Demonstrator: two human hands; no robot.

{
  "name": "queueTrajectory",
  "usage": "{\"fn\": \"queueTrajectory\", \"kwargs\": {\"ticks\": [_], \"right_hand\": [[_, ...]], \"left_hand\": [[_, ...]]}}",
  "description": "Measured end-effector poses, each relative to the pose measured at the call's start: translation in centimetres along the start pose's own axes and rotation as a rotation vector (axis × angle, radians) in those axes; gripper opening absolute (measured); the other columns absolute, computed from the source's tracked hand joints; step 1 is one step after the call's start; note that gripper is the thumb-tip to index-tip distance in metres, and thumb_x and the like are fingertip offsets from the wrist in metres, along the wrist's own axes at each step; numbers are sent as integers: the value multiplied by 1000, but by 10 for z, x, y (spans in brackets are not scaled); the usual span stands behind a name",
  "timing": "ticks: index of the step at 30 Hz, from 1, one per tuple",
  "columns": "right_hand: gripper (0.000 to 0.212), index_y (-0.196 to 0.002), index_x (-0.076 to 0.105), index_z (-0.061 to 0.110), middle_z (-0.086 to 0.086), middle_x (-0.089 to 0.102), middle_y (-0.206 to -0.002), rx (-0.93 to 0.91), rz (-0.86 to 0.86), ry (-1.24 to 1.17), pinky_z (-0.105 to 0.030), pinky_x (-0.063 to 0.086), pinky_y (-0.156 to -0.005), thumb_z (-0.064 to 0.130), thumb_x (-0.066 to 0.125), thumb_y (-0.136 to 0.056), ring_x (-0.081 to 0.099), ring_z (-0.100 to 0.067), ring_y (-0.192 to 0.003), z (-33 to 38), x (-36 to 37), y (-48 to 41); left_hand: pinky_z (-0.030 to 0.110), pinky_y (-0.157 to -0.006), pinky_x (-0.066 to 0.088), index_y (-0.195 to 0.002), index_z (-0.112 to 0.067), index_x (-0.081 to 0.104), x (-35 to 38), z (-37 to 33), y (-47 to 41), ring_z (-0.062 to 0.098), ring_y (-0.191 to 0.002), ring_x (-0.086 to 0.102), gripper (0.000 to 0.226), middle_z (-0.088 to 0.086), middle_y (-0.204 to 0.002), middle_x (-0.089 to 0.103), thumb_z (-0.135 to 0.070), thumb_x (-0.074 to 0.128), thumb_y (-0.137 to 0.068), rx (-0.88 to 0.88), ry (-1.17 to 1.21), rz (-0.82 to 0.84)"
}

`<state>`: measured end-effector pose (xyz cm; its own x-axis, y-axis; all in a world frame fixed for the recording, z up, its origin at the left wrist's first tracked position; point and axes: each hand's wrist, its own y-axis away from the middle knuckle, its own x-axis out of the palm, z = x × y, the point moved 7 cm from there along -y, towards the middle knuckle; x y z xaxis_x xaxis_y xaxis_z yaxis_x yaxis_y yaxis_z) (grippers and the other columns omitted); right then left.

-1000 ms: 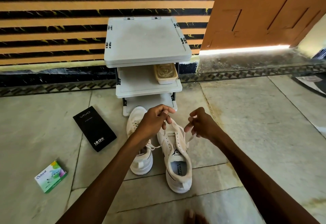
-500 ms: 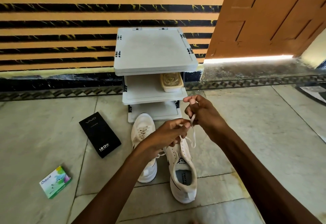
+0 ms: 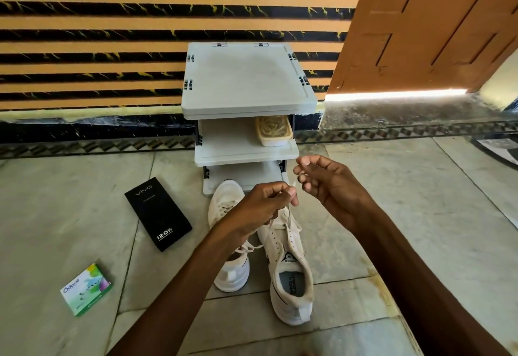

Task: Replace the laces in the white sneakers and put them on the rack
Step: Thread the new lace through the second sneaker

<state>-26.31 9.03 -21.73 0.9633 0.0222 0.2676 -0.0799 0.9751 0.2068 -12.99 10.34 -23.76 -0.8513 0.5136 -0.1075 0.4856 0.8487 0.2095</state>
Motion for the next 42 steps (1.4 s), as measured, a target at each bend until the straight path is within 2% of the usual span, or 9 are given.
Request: {"fn": "queueTrajectory", "kwargs": {"ticks": [5,11,16,21,25,28,31,36,42], "right_hand": [[20,-110,62,3,-13,73,-103,-1,-11,-157,-19,57,-73,-3,52,-94,71,-12,-82,4,-1,2],[7,-96,59,7,-15,72,-104,-21,-125,-236,-15,54,-60,4,54,-95,67,-8,-68,5,-4,2],[16,-111,45,7,-22,70,-111,-13,-60,-309,-22,58,-70,-3,45,-99,73,-20,-85,10,6,2],[13,-90,62,8,-13,74,-103,-73,-103,-105,-17,54,-61,9,52,-98,68,-10,-73,27,9,5],[10,-91,69,11,-9,75,-90,-123,-144,74,-17,51,-60,20,64,-92,63,-8,-65,46,10,8],[12,-96,70,9,-7,75,-85,-163,-149,183,-20,50,-63,19,68,-89,61,-9,-66,65,14,10],[8,-88,70,11,-6,75,-83,-244,-187,334,-21,48,-63,12,63,-92,63,-12,-72,89,16,14],[14,-83,67,10,-7,74,-81,-408,-106,305,-21,53,-62,3,59,-93,66,-16,-74,143,36,22],[9,-86,69,9,-7,74,-81,-526,-72,367,-15,42,-49,8,62,-92,56,-8,-61,203,56,25]], "left_hand": [[17,-47,24,-86,-16,65,2,2,-1,8,-52,27,29,-11,-58,34,-36,49,-101,-28,-33,-12],[16,-46,24,-88,-14,66,1,0,0,6,-50,28,30,-10,-58,38,-33,48,-102,-61,-17,-40],[13,-46,27,-88,-14,67,-7,-14,0,5,-51,33,31,-8,-62,44,-32,47,-102,-28,-30,-85],[12,-48,31,-93,-16,70,-14,-29,-1,2,-50,37,30,-7,-62,47,-29,45,-103,-6,-56,-90],[11,-50,32,-104,-17,71,-26,-48,-2,-2,-48,40,31,-4,-66,51,-18,40,-105,46,-135,-96],[20,-58,36,-105,-23,65,-42,-67,-5,3,-56,46,25,-4,-67,57,-16,41,-104,49,-162,-156],[28,-64,36,-100,-22,59,-56,-91,-6,11,-64,49,14,-5,-65,60,-17,46,-103,77,-171,-218],[14,-47,37,-91,-10,64,-74,-150,2,4,-51,48,22,-5,-61,61,-13,46,-103,178,-85,-231],[13,-49,37,-95,-7,63,-88,-221,19,3,-54,47,22,-3,-66,58,-12,43,-104,273,-33,-214]]}}
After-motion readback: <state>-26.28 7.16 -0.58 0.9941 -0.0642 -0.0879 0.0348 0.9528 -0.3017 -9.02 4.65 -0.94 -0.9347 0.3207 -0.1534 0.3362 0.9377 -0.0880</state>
